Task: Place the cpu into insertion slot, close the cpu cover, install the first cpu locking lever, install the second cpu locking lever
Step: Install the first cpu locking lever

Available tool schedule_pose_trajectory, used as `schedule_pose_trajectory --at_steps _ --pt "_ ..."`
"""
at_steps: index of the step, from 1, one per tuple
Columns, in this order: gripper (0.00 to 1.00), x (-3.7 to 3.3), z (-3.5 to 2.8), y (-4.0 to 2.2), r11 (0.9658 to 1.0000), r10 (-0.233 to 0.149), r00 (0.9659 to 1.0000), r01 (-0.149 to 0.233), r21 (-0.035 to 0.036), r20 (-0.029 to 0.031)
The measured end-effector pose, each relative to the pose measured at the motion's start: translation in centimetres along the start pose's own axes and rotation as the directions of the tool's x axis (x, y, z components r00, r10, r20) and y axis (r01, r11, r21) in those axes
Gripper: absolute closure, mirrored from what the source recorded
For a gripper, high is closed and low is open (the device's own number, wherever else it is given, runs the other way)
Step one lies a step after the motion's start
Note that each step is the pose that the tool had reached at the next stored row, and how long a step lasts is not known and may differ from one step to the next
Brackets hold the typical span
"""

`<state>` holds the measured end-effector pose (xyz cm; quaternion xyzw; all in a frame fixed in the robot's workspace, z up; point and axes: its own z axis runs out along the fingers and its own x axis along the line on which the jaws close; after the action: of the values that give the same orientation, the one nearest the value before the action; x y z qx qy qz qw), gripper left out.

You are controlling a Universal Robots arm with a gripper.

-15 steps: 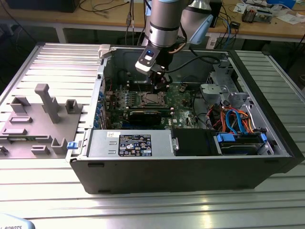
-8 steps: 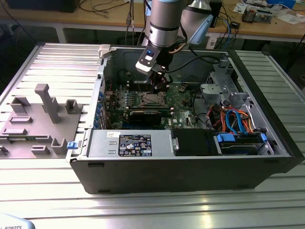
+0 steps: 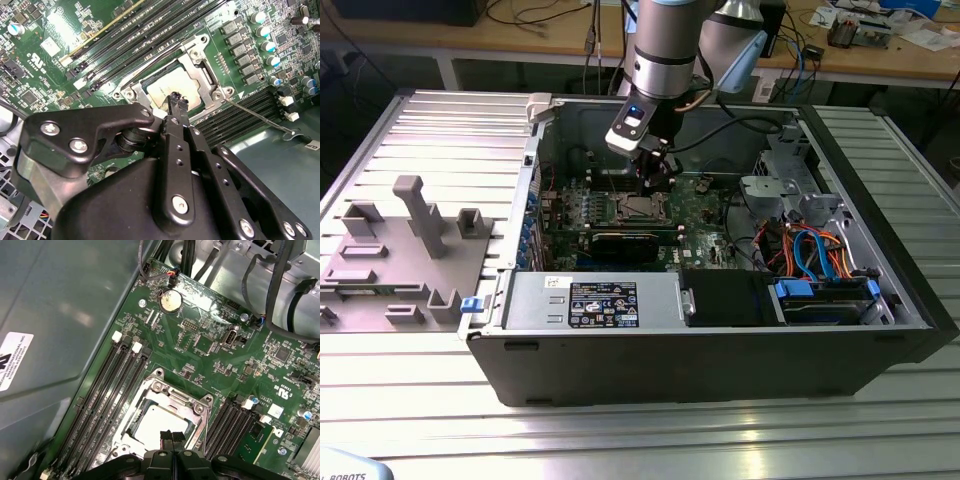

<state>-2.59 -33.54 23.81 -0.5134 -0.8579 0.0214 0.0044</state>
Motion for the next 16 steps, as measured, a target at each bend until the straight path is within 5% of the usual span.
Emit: schedule_pose_trajectory --at_steps 16 --pt "0.89 0.00 0.00 0.00 0.9996 -0.028 0.9996 0.028 -0.0004 0.0011"
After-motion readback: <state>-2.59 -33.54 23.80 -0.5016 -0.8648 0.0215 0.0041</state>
